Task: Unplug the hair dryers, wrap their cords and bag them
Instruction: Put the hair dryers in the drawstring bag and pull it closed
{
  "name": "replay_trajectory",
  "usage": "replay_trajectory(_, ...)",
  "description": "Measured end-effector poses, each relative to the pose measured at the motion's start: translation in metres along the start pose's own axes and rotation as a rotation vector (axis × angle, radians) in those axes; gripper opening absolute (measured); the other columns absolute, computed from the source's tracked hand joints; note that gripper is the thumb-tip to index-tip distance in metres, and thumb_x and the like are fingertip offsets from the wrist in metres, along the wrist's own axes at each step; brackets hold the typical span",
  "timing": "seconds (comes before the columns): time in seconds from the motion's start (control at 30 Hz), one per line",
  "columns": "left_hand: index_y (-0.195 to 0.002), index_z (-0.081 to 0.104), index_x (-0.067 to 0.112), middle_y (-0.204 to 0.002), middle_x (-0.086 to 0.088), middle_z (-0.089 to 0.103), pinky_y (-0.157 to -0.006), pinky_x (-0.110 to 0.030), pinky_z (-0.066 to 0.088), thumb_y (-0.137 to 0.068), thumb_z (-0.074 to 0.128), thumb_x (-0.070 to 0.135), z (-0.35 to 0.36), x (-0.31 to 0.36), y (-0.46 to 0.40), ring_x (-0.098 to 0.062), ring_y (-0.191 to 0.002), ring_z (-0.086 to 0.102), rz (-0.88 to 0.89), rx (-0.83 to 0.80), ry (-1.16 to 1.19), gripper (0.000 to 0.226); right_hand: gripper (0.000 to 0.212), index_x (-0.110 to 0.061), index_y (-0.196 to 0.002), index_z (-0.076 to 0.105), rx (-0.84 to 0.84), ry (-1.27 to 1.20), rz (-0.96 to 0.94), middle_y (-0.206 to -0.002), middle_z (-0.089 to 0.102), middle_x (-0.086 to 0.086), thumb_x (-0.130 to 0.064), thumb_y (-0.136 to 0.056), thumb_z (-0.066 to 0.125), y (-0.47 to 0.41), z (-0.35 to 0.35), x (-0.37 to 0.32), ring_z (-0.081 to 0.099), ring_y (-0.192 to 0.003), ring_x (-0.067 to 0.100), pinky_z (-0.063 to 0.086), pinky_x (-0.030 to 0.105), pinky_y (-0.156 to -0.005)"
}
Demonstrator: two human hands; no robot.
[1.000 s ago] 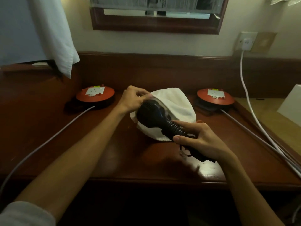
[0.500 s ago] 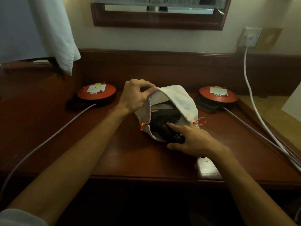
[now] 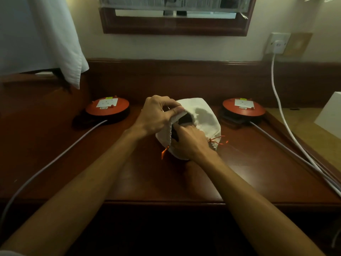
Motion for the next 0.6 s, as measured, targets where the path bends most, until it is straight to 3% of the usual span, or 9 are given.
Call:
replay_trajectory(0.13,-0.103,0.081,0.019,-0.093,0.006,0.074,-0.068,-0.018,0.054,-0.091,0.076,0.031,-0.009,0.001,-0.003,-0.008,-0.085,0.069,0.001,-0.039,-0.028,0.019,0.025,-0.013,-0.107,0.063,-0.011,-0.074,0.086,-0.098,0.068,0.006,-0.034,-0.094,0.061,-0.02,0.012,-0.011,0.066,-0.085,0.024,0.059,0.042,-0.078)
replay_trajectory(0.27,-0.106,0.08,0.017,-0.1,0.003,0.076,-0.069,-0.019,0.056,-0.092,0.074,0.032,-0.015,-0.007,-0.002,-0.009,-0.09,0.07,-0.002,-0.077,-0.045,0.022,0.025,-0.019,-0.108,0.066,-0.076,-0.227,0.159,-0.102,0.071,0.002,-0.039,-0.095,0.059,-0.034,0.027,-0.005,0.065,-0.083,0.018,0.057,0.036,-0.076)
replay_trajectory(0.4,-0.104,0.08,0.02,-0.099,0.006,0.077,-0.075,-0.032,0.06,-0.091,0.075,0.033,-0.016,-0.022,0.005,-0.011,-0.093,0.071,-0.053,-0.103,0.011,0.019,0.064,-0.022,-0.144,0.05,-0.262,-0.62,0.076,-0.139,0.054,-0.003,-0.041,-0.087,0.074,-0.012,0.018,0.02,0.055,-0.117,0.013,0.047,0.022,-0.092)
replay_trajectory(0.47,-0.1,0.081,0.023,-0.095,0.008,0.077,-0.072,-0.032,0.06,-0.091,0.075,0.034,-0.012,-0.027,0.009,-0.014,-0.089,0.072,-0.091,-0.147,0.07,0.015,0.075,-0.022,-0.147,0.045,-0.281,-0.687,0.024,-0.146,0.048,-0.006,-0.035,-0.082,0.081,0.006,0.013,0.033,0.046,-0.125,0.008,0.04,0.019,-0.1)
replay_trajectory(0.53,-0.096,0.081,0.022,-0.091,0.008,0.077,-0.068,-0.031,0.058,-0.091,0.076,0.034,0.001,-0.029,0.014,-0.016,-0.084,0.071,-0.133,-0.222,0.111,0.014,0.083,-0.019,-0.146,0.047,-0.255,-0.654,0.157,-0.141,0.054,-0.002,-0.044,-0.076,0.084,0.023,0.02,0.043,0.053,-0.121,0.012,0.044,0.024,-0.096)
replay_trajectory(0.6,-0.094,0.081,0.021,-0.089,0.008,0.077,-0.066,-0.032,0.058,-0.091,0.076,0.032,0.019,-0.028,0.019,-0.017,-0.081,0.07,-0.164,-0.32,0.112,0.012,0.081,-0.016,-0.134,0.059,-0.116,-0.533,0.263,-0.124,0.066,0.0,-0.063,-0.071,0.078,0.031,0.032,0.047,0.064,-0.103,0.014,0.055,0.028,-0.085)
Point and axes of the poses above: each hand's wrist, its own y-axis away from the middle knuckle, its own z-axis out of the palm, x = y × z, the point moved 3 cm from there along -y, towards the middle knuckle
